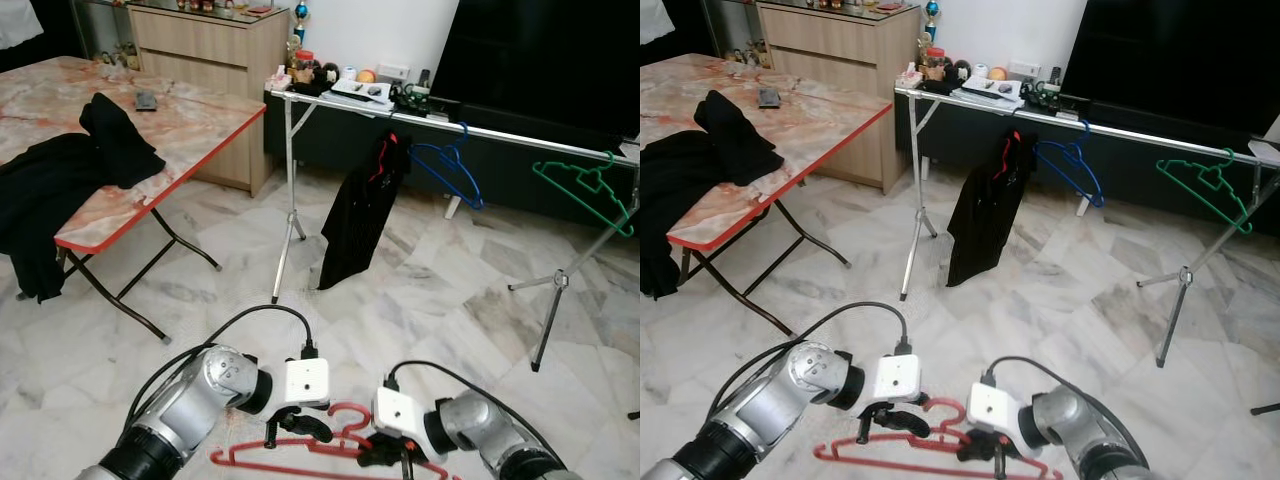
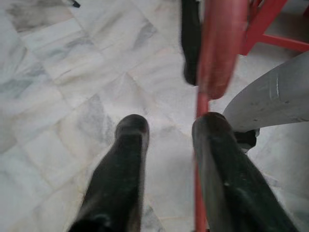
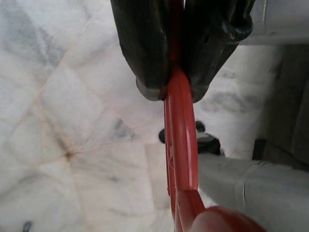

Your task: Hang hanger

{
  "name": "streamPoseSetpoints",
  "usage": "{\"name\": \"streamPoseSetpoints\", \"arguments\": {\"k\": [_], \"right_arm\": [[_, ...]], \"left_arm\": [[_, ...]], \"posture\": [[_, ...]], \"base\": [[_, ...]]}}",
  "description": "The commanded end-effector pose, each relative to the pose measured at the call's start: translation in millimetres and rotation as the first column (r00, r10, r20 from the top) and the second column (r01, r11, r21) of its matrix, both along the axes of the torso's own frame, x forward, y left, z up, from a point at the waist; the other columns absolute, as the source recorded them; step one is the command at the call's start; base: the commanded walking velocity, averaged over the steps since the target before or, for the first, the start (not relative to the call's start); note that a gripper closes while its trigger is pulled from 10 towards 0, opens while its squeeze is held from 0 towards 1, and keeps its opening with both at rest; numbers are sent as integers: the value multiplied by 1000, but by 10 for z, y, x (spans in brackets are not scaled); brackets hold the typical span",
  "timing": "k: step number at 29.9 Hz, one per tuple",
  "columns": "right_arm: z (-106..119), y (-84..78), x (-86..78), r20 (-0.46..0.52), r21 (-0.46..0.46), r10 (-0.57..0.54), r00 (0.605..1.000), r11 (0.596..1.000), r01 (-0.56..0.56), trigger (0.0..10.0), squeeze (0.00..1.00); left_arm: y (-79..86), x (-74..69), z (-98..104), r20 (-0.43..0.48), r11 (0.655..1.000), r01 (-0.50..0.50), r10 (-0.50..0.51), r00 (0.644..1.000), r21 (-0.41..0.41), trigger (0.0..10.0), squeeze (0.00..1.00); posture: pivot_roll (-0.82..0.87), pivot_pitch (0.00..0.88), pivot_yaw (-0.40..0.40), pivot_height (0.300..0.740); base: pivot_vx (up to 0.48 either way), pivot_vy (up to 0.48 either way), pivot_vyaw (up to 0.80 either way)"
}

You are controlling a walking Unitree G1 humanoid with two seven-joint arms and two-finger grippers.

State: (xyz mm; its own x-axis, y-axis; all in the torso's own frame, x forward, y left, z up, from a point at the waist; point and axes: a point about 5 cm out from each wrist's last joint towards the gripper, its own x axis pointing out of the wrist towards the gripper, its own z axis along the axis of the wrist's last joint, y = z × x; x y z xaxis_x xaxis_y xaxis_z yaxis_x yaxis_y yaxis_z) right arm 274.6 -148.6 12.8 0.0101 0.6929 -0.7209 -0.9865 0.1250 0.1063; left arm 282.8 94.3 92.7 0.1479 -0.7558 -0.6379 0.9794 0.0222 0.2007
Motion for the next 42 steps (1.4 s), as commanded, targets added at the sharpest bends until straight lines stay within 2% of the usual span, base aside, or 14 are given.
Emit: {"name": "streamPoseSetpoints", "arguments": {"k": [1,10,11,14,16,18,24,25,27,29,34,35,36,42], "right_arm": [[-59,-81,-41,-11,-31,-39,999,999,39,0,0],[-266,-230,-153,-5,-40,-324,946,945,324,0,0],[-297,-263,-142,13,-27,-442,897,896,442,0,0],[-342,-343,-86,37,33,-734,678,679,733,0,0],[-346,-360,-75,33,41,-778,627,628,777,0,0],[-373,-397,-65,-15,69,-898,439,437,897,0,0],[-359,-404,-26,-53,134,-966,254,245,960,0,0],[-323,-431,14,-108,189,-986,127,105,976,0,0],[-314,-443,24,-124,201,-988,87,61,978,0,0],[-337,-516,-1,-193,194,-973,-126,-163,967,0,0],[-417,-501,-82,-218,144,-944,-249,-284,948,0,0],[-424,-488,-90,-222,147,-943,-248,-284,948,2941,0],[-426,-480,-94,-225,150,-942,-248,-285,947,10000,0],[-470,-450,-142,-231,131,-938,-259,-293,947,10000,0]], "left_arm": [[45,11,41,14,1000,-11,11,1000,-7,10000,1000],[713,128,-31,120,949,-310,302,946,55,10000,1000],[863,125,-91,148,916,-397,387,910,49,10000,0],[1154,39,-315,168,810,-586,576,800,12,10000,0],[1189,20,-354,168,789,-614,605,778,2,10000,0],[1407,-121,-594,156,645,-764,755,636,-4,10000,0],[1626,-344,-885,139,453,-891,881,453,32,10000,0],[1707,-503,-1057,153,388,-916,904,399,99,10000,0],[1728,-551,-1104,155,367,-923,911,382,116,10000,0],[1766,-804,-1334,91,233,-956,963,252,177,10000,0],[1662,-1101,-1583,6,106,-968,994,110,228,10000,0],[1638,-1148,-1618,-12,87,-968,996,86,237,10000,0],[1623,-1175,-1640,-22,73,-967,997,70,242,10000,0],[1557,-1382,-1768,-42,5,-954,999,-8,299,10000,0]], "posture": [[105,0,-136,740],[113,0,-132,740],[116,0,-129,740],[119,2,-128,740],[119,2,-128,740],[112,10,-120,740],[113,14,-118,740],[111,14,-116,740],[111,13,-115,740],[104,9,-109,740],[95,6,-104,740],[93,6,-106,740],[93,6,-106,740],[89,6,-106,740]], "base": [[0,0,0],[0,0,0],[0,0,0],[0,0,0],[0,0,0],[0,0,0],[0,0,0],[0,0,0],[0,0,0],[0,0,0],[0,0,0],[0,0,0],[0,0,0],[0,0,0]]}}
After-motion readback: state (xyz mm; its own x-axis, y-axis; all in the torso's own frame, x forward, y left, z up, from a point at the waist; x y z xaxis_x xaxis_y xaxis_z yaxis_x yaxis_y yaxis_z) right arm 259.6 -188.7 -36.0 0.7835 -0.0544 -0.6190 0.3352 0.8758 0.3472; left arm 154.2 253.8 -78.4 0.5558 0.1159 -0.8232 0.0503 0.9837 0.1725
